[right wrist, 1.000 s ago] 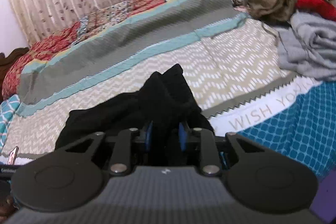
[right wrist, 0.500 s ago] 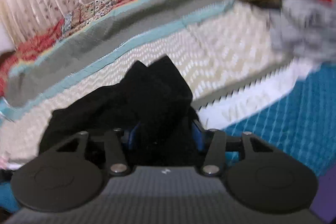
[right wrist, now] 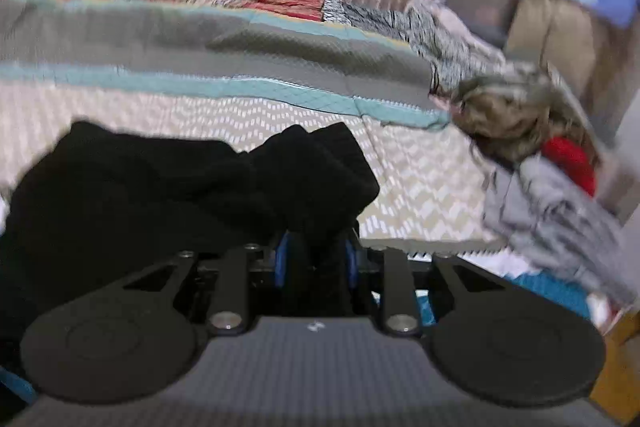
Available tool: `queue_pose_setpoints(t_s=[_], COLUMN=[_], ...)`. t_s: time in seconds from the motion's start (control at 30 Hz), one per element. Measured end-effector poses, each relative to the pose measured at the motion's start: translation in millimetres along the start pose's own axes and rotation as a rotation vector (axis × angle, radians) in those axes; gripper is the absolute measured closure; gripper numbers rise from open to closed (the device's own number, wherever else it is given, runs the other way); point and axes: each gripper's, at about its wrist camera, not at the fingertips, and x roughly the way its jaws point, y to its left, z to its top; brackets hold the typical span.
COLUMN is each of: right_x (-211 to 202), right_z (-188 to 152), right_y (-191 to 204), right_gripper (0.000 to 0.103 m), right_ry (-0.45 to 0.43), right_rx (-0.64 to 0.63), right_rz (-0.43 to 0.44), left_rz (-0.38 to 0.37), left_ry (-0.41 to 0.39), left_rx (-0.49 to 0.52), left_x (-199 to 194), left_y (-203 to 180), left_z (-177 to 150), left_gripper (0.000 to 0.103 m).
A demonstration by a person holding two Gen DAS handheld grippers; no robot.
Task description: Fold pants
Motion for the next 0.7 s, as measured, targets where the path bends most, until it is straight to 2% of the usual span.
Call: queue_pose_setpoints(t_s=[0.1, 0.17, 0.23, 0.4, 0.47, 0.53, 0.7], right_x=[6, 9, 9, -8, -8, -5, 8], right_z=[-3, -2, -2, -24, -33, -30, -6], right_y=[6, 3, 7, 65, 74, 64, 11], right_gripper=[0.06, 0.059, 0.059, 0.059, 0.059, 0.06, 0.057], right_ry=[0.022, 0.028, 0.017, -0.151, -0.179, -0.159, -0.049], right_rx=[-0.059, -0.046, -0.094, -0.499, -0.574, -0.517, -0.225], right_rz=[-0.023, -0.022, -0.043, -0.14, -0.138, -0.111, -0.009], left_rz=[0.003, 0.007, 0.011, 0.012, 0.014, 0.018, 0.026], left_ry=[0.0, 0.0, 0.003, 0.014, 0.014, 0.016, 0.028], left_rx=[-0.012, -0.02, -0.028, -0.031, -0.019, -0.012, -0.014], left_x=[-1, -2, -2, 0, 0, 0, 4], left_y=[6, 10, 12, 12, 9, 7, 6], left_z=[0, -1, -1, -2, -3, -4, -4], left_gripper=[0.014, 0.014, 0.013, 0.013, 0.013, 0.013, 0.013])
